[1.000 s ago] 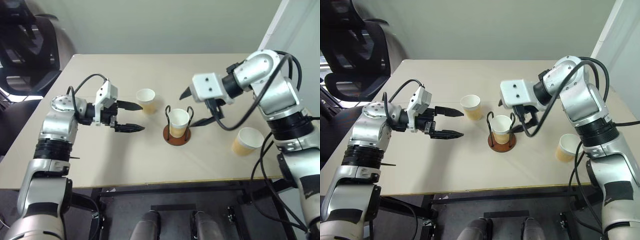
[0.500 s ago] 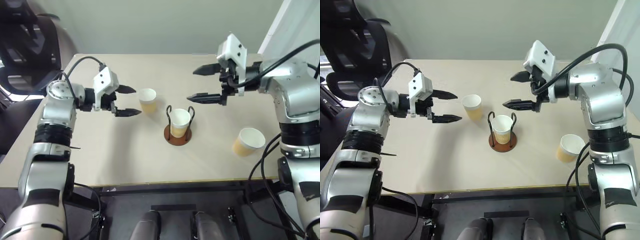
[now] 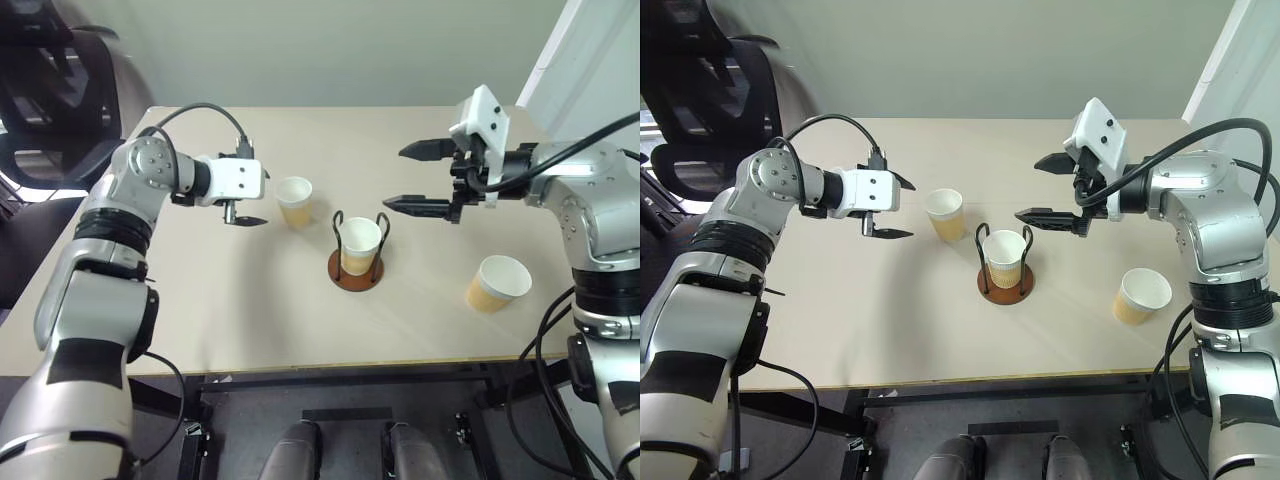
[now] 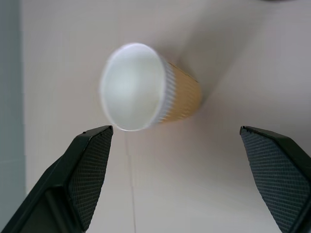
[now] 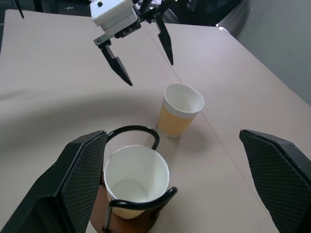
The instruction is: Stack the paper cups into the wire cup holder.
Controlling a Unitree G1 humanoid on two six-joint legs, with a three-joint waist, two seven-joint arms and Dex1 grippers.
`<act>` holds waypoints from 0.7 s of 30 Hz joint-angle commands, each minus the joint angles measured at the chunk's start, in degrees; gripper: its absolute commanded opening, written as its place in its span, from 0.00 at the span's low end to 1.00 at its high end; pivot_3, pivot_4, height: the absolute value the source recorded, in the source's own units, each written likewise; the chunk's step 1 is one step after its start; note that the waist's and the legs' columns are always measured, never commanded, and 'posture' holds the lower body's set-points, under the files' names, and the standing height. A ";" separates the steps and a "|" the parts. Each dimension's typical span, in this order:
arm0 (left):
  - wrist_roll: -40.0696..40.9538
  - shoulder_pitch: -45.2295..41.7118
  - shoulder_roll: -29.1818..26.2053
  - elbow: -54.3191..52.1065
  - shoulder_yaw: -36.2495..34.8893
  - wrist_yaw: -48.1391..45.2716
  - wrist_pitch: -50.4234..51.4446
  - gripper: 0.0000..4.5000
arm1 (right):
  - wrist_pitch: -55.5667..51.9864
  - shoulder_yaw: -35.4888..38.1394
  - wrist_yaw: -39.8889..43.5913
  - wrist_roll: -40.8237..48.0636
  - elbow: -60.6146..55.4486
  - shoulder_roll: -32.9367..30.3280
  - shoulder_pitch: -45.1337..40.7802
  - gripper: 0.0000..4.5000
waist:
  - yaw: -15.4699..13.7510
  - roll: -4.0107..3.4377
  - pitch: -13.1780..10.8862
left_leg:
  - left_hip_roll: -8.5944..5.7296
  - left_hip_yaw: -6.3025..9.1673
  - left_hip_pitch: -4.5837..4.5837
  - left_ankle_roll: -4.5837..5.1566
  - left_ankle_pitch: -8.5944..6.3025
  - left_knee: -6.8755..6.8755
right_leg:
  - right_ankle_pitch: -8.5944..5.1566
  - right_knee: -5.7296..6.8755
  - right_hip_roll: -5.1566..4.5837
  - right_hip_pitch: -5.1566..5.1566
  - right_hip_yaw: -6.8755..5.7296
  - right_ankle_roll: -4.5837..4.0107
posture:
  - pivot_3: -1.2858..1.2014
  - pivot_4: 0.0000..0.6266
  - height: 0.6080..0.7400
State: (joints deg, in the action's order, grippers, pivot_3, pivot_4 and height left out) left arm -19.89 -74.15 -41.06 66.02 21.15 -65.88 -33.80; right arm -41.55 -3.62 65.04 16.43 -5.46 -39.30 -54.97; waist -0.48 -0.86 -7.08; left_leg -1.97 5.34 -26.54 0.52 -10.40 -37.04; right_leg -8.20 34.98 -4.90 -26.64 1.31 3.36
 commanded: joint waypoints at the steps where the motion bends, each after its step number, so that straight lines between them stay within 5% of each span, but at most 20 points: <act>1: -3.37 -3.65 0.02 1.90 1.54 1.90 -1.98 1.00 | 0.98 0.80 0.14 1.60 -1.76 -1.15 -1.05 0.99 | -0.01 0.01 0.01 | 0.04 0.04 -0.06 -0.01 -0.01 -0.03 | 0.01 -0.01 -0.03 -0.03 0.01 0.01 | 0.52 0.24 1.00; 21: -13.42 -8.18 6.14 8.09 6.80 15.94 -2.27 1.00 | 0.58 -0.07 1.31 3.02 -1.88 -4.92 -1.31 0.99 | -0.17 0.03 0.01 | -0.21 -0.14 -0.49 0.17 0.09 -0.22 | 0.24 0.04 -0.12 -0.43 0.11 0.40 | 0.52 0.24 1.00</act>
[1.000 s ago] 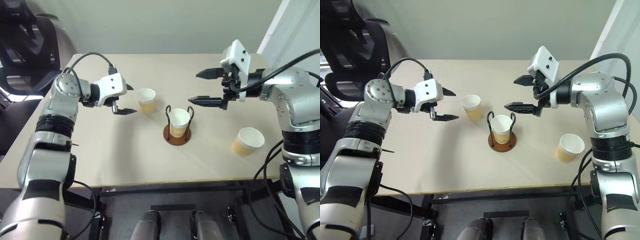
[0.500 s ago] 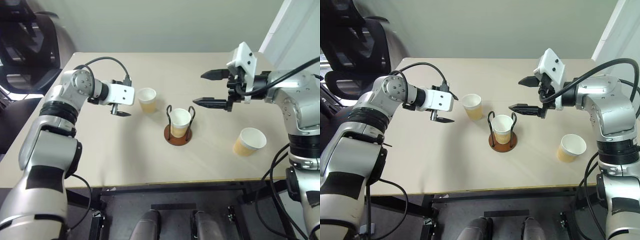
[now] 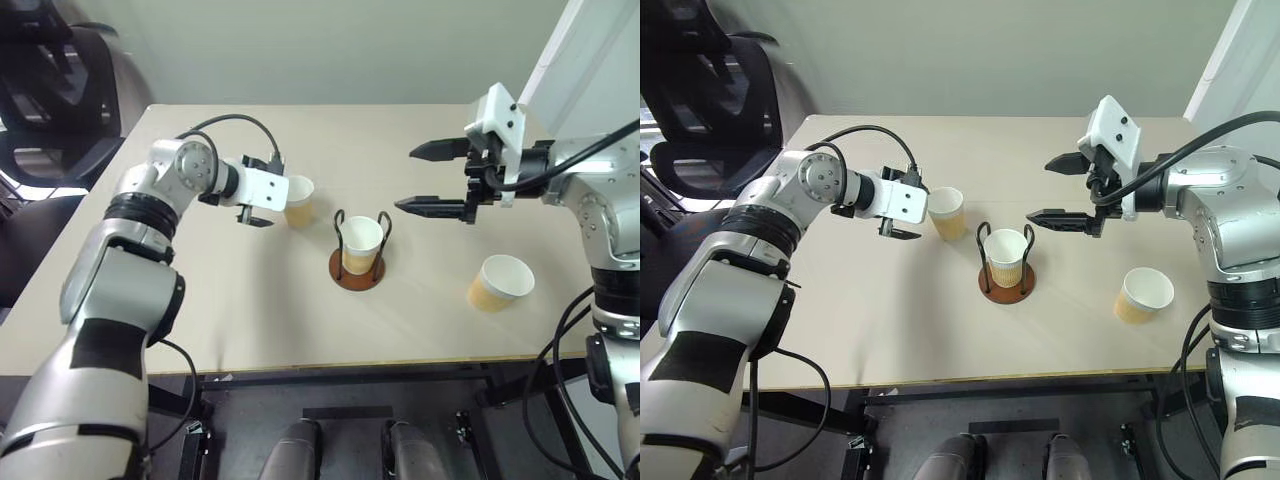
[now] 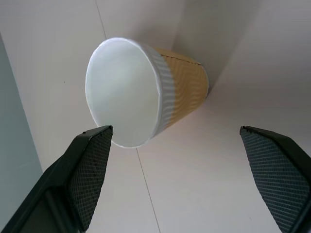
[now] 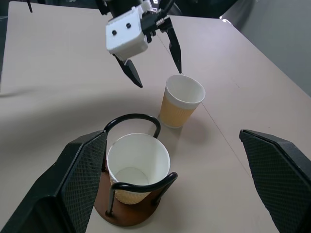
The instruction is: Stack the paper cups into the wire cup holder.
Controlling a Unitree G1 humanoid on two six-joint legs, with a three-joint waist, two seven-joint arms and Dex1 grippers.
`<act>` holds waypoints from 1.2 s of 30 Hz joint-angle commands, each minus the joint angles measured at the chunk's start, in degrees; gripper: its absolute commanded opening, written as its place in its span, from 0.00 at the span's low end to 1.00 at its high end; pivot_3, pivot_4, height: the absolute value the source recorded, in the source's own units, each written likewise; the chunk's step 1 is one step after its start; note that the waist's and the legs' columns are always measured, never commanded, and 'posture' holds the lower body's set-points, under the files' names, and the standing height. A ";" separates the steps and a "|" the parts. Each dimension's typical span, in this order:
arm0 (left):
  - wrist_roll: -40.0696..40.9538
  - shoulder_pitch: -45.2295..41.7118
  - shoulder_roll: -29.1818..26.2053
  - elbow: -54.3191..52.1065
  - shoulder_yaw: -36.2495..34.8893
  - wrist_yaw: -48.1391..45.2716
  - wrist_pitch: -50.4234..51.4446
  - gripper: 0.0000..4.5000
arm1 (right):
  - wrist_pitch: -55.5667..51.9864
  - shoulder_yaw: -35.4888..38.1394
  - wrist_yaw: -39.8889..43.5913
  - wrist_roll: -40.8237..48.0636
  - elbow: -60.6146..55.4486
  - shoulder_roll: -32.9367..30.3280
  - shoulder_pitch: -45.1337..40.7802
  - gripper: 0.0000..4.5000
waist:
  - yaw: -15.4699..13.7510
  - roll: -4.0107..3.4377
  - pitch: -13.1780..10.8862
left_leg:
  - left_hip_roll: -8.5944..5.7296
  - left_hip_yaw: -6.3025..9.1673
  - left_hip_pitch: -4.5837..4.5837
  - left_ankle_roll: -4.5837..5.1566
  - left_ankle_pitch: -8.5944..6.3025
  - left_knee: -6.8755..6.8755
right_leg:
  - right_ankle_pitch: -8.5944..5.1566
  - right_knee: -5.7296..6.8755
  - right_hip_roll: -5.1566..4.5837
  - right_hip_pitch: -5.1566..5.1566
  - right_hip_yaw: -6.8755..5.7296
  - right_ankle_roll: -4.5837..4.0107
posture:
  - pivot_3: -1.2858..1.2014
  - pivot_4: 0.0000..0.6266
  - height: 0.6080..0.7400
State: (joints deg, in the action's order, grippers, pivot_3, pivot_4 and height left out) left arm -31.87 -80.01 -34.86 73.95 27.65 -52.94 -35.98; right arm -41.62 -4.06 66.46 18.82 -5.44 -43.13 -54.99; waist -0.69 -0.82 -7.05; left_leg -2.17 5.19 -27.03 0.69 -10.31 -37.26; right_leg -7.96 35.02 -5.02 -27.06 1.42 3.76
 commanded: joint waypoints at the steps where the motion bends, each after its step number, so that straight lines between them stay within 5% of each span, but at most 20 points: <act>1: -2.04 -2.40 0.06 0.36 0.71 3.80 -0.01 1.00 | 0.63 0.42 -0.19 0.68 -2.08 -1.19 -1.16 0.99 | 0.04 0.00 -0.01 | -0.04 -0.06 0.01 0.01 0.02 -0.01 | 0.00 0.01 0.05 0.00 -0.01 0.01 | 0.52 0.24 1.00; 24: -7.71 -2.35 4.80 3.07 3.89 13.93 3.00 1.00 | -0.47 0.98 -2.33 1.36 -5.57 -2.63 0.91 0.99 | -0.04 0.00 -0.01 | -0.05 -0.54 0.00 0.42 0.07 -0.65 | 0.30 0.12 0.00 0.20 0.23 0.37 | 0.52 0.24 1.00; 28: -7.97 -2.06 5.02 3.17 3.96 13.44 3.24 0.79 | -1.08 1.26 -3.05 1.94 -6.62 -2.86 1.43 1.00 | -0.05 0.00 -0.01 | -0.04 -0.54 0.02 0.46 0.05 -0.72 | 0.32 0.09 -0.07 0.24 0.29 0.40 | 0.52 0.24 1.00; 36: -8.95 -1.44 5.15 3.56 4.64 13.47 3.78 0.13 | -1.80 1.25 -4.26 2.65 -7.64 -3.38 1.39 1.00 | -0.10 0.01 0.00 | -0.08 -0.67 0.00 0.52 0.02 -0.77 | 0.34 0.06 -0.04 0.25 0.27 0.43 | 0.52 0.24 1.00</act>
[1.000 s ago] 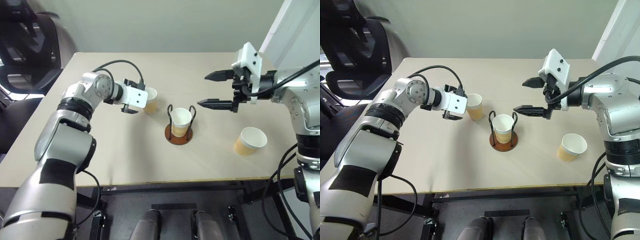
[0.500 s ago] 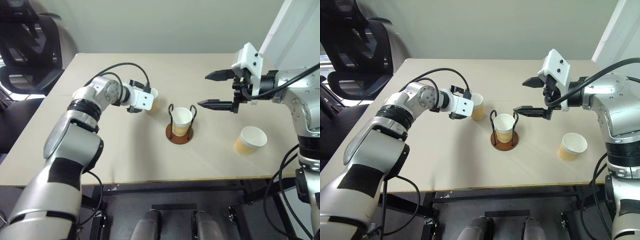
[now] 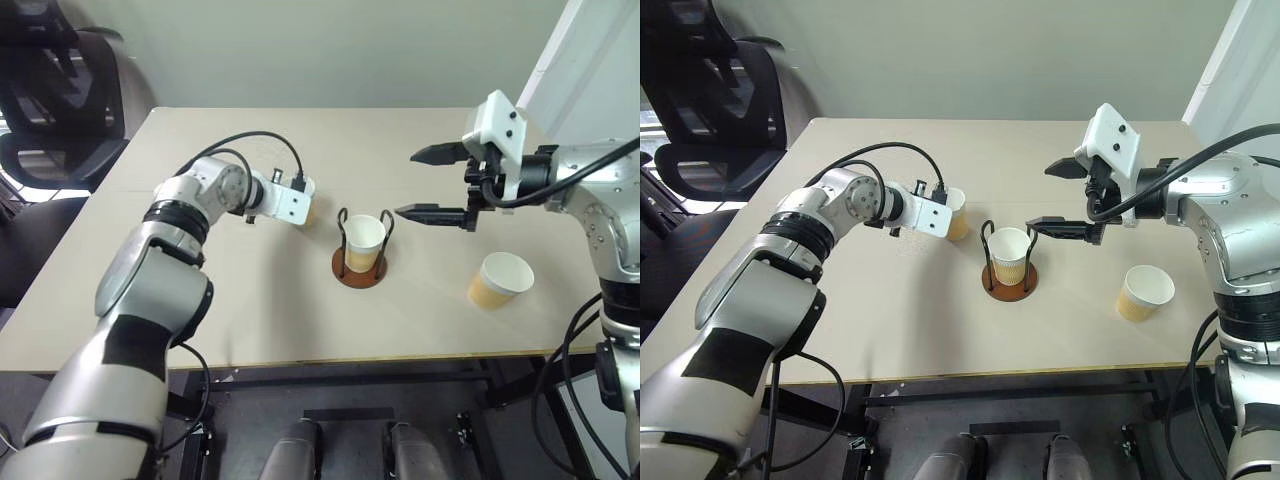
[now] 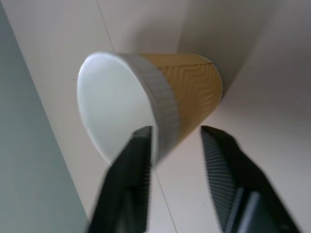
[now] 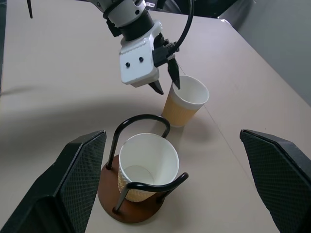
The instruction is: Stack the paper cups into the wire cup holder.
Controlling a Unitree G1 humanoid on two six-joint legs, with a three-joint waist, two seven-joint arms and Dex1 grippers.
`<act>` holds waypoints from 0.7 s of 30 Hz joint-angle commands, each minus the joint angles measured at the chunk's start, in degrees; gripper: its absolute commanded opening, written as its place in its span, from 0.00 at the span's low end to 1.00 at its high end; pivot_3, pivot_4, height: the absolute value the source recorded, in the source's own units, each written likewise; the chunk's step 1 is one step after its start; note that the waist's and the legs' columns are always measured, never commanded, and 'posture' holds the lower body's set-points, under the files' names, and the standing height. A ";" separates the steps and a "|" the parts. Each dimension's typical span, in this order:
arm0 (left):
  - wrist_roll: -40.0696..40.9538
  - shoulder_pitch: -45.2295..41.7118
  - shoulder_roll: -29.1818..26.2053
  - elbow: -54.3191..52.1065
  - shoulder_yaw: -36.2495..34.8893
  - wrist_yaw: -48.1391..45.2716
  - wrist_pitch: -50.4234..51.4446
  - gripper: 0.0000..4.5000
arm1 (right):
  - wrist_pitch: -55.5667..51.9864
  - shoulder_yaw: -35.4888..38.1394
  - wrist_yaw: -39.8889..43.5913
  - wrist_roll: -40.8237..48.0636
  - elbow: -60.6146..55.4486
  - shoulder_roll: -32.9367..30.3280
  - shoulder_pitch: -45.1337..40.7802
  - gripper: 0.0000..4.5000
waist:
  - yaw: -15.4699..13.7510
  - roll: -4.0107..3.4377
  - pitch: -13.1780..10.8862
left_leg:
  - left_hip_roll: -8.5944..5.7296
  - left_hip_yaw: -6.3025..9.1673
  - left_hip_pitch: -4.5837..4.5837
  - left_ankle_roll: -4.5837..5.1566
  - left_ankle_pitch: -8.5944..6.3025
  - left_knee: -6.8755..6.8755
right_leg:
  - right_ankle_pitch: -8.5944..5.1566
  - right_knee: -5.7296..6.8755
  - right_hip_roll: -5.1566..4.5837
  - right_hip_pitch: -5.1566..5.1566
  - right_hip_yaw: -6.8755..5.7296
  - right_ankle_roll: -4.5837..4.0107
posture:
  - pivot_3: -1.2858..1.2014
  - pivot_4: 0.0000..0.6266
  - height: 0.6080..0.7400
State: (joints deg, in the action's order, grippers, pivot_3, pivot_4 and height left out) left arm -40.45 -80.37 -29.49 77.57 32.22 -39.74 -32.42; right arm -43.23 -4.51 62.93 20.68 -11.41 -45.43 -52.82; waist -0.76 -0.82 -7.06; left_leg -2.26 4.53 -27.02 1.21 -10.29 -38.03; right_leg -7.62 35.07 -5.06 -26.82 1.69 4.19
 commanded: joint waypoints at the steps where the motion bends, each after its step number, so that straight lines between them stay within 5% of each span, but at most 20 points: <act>1: -0.50 -1.03 -0.15 0.00 0.20 0.37 0.31 0.04 | -0.20 1.68 -0.80 0.84 -1.62 -1.12 -0.83 1.00 | 0.01 0.00 0.00 | 0.02 0.02 0.00 0.01 -0.01 -0.01 | 0.00 -0.02 -0.01 0.02 0.03 0.01 | 0.52 0.24 1.00; 13: 0.52 -2.58 -0.99 -0.02 -0.29 -5.52 -0.79 0.01 | 0.69 1.06 -0.82 0.53 -0.44 -1.59 -0.48 1.00 | 0.03 0.01 0.00 | -0.01 -0.09 0.01 0.04 -0.02 0.01 | 0.03 -0.04 0.21 0.01 -0.09 0.08 | 0.52 0.24 1.00; 21: 10.69 -6.31 -3.12 -0.55 -8.76 -25.22 0.04 0.01 | 3.56 0.20 4.44 0.37 0.75 -5.74 2.61 1.00 | -0.23 0.03 0.01 | 0.03 0.08 -0.06 0.07 -0.06 0.02 | 0.00 -0.11 0.05 0.01 0.10 0.13 | 0.52 0.24 1.00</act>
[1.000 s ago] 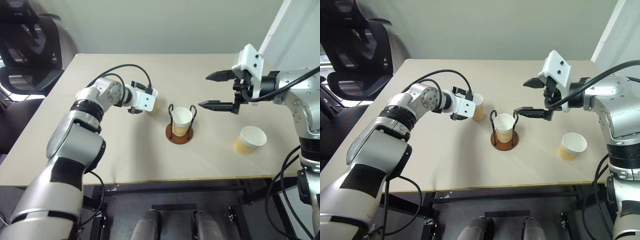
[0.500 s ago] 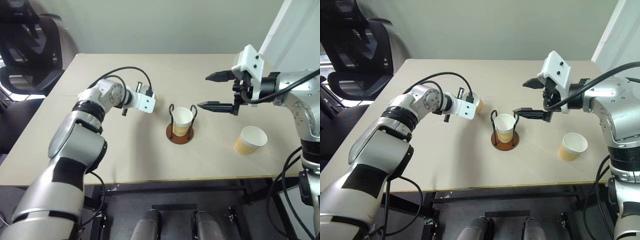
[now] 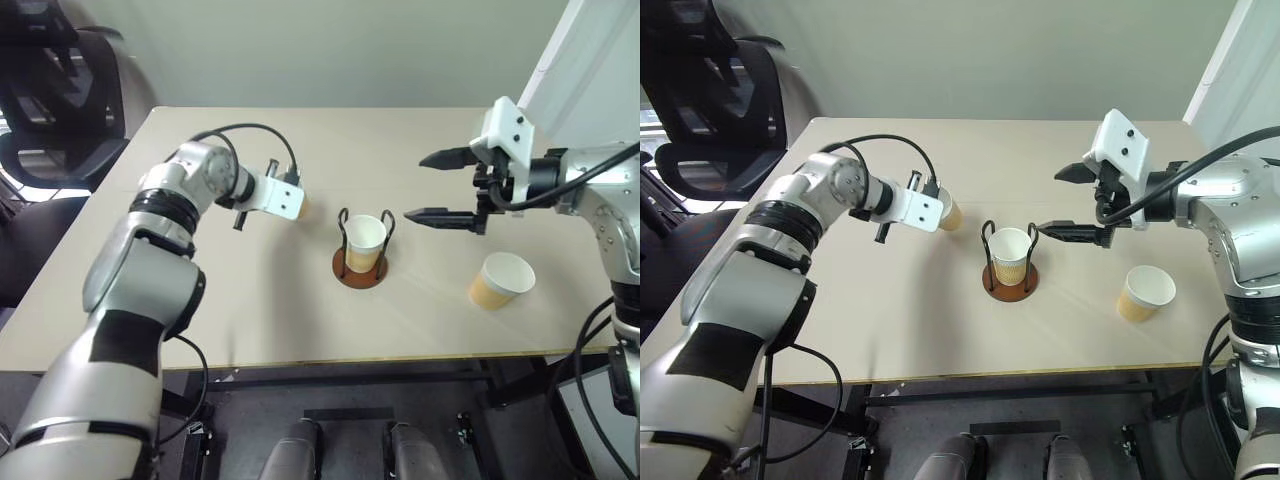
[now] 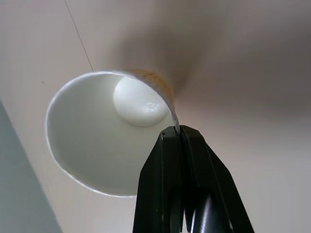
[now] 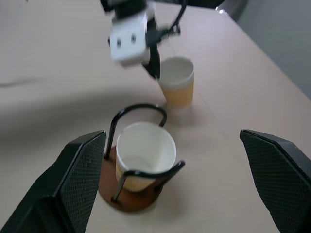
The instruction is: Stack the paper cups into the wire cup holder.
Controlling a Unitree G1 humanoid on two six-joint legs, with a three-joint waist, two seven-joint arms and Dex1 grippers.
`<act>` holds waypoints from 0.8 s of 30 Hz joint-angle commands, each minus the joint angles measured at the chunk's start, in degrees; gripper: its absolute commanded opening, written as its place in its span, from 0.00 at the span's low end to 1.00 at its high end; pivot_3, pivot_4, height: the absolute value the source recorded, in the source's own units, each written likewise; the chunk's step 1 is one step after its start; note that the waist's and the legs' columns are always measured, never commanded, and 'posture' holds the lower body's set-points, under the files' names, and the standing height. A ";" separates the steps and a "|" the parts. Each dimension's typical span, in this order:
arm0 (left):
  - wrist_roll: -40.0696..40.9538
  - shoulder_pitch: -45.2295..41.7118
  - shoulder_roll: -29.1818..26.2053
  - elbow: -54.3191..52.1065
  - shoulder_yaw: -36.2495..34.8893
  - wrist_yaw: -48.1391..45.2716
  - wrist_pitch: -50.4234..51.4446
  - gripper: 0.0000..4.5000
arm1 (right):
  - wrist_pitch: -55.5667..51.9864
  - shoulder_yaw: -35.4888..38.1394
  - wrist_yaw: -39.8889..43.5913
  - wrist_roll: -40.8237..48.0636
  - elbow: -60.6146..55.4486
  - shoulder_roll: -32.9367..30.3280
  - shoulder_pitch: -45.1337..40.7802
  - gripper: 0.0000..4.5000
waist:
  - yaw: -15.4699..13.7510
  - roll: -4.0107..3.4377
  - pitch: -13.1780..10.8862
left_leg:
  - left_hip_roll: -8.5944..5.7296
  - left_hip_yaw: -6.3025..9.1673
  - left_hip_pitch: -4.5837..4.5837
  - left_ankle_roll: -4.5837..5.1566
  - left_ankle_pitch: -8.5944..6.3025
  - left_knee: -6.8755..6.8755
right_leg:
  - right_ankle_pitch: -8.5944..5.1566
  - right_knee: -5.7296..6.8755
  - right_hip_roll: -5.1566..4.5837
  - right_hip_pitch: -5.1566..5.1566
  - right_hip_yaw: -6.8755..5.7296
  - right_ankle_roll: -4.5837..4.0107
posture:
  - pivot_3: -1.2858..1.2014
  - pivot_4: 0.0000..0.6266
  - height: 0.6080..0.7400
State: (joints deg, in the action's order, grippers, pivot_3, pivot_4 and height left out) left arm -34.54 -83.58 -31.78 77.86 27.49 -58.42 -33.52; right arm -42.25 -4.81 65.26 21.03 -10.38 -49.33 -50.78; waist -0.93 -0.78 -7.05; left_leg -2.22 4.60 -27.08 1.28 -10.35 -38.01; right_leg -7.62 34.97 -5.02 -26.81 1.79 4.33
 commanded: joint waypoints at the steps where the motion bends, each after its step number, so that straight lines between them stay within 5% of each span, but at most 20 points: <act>1: 5.93 -3.54 -0.87 -1.00 -5.04 -8.43 1.67 0.01 | 3.38 0.23 2.85 -0.21 -0.11 -2.37 1.07 1.00 | -0.08 0.00 0.00 | -0.03 -0.07 0.00 0.00 0.00 0.04 | -0.02 0.00 0.20 -0.01 -0.17 0.01 | 0.52 0.24 1.00; 12: 12.78 -12.08 -0.47 -2.81 -10.67 -24.43 6.74 0.01 | 8.88 -1.59 8.55 -1.75 3.71 -4.52 1.84 1.00 | 0.14 0.01 0.01 | 0.02 -0.09 -0.01 0.08 -0.10 0.13 | -0.09 -0.11 -0.10 -0.01 0.02 0.11 | 0.52 0.24 1.00; 24: 16.02 -19.88 3.14 -2.82 -8.77 -34.08 8.88 0.01 | 8.28 -1.68 13.58 -1.56 4.46 -7.39 1.69 1.00 | 0.17 0.01 -0.03 | -0.03 -0.19 -0.25 0.27 -0.34 -0.08 | -0.25 -0.12 -0.01 -0.14 -0.09 0.19 | 0.52 0.24 1.00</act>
State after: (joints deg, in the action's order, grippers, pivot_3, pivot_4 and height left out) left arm -20.15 -99.94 -28.48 76.30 18.53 -90.11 -24.64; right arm -34.13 -7.57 77.95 18.98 -5.01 -55.51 -47.70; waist -0.76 -0.77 -7.08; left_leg -2.21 4.48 -27.37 1.57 -10.71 -38.13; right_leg -7.87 34.82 -5.13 -26.95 1.75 4.52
